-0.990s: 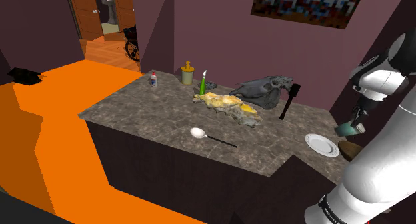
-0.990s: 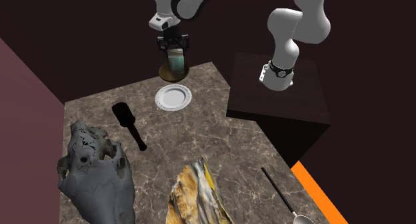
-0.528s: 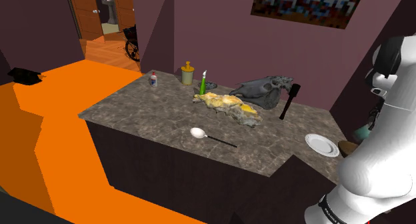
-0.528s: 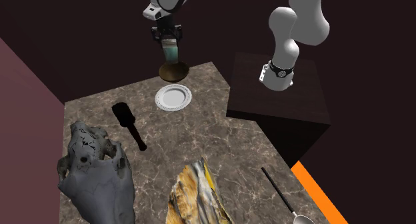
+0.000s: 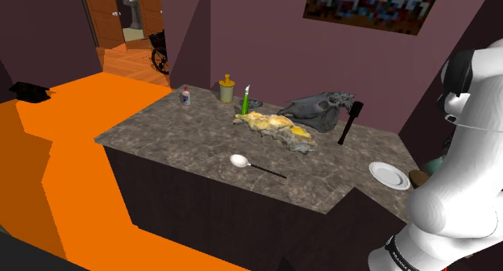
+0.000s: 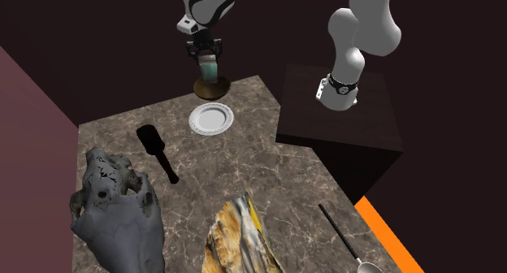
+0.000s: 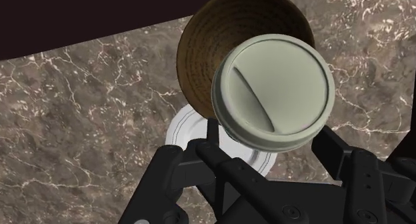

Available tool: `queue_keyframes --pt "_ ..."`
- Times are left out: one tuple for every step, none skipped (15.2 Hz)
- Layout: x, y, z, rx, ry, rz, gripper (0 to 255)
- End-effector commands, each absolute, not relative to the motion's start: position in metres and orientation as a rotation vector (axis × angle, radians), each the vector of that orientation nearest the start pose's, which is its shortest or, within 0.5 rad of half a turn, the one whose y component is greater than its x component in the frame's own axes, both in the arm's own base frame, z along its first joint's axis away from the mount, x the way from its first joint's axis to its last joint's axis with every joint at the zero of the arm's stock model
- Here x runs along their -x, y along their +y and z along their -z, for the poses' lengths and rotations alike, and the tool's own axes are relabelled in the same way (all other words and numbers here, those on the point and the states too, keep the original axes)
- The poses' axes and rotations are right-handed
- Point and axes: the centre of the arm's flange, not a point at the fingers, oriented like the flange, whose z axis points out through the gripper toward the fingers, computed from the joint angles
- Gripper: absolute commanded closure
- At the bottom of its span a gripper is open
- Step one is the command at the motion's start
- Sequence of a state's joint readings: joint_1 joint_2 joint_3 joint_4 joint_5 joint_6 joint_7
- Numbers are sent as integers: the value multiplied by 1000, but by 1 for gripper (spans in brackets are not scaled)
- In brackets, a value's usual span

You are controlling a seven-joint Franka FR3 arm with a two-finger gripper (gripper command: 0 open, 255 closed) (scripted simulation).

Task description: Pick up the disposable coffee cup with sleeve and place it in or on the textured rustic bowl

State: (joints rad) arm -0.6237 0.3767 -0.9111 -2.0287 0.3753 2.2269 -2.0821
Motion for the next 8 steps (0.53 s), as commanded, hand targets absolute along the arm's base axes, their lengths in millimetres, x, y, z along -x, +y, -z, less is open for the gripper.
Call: queue_keyframes --pt "-52 -586 -316 3091 -540 1 255" --pt "-52 -586 -310 3091 -540 1 255" --pt "-52 -586 -305 3091 -540 1 255" --pt "-52 -586 -300 3091 -540 1 255" --pt "-52 -586 -295 3091 -540 1 255" --pt "-52 -586 -289 3091 -540 1 255" --pt "-52 -586 -284 3091 -540 1 255" --pt "-52 -586 -279 3091 -540 1 255"
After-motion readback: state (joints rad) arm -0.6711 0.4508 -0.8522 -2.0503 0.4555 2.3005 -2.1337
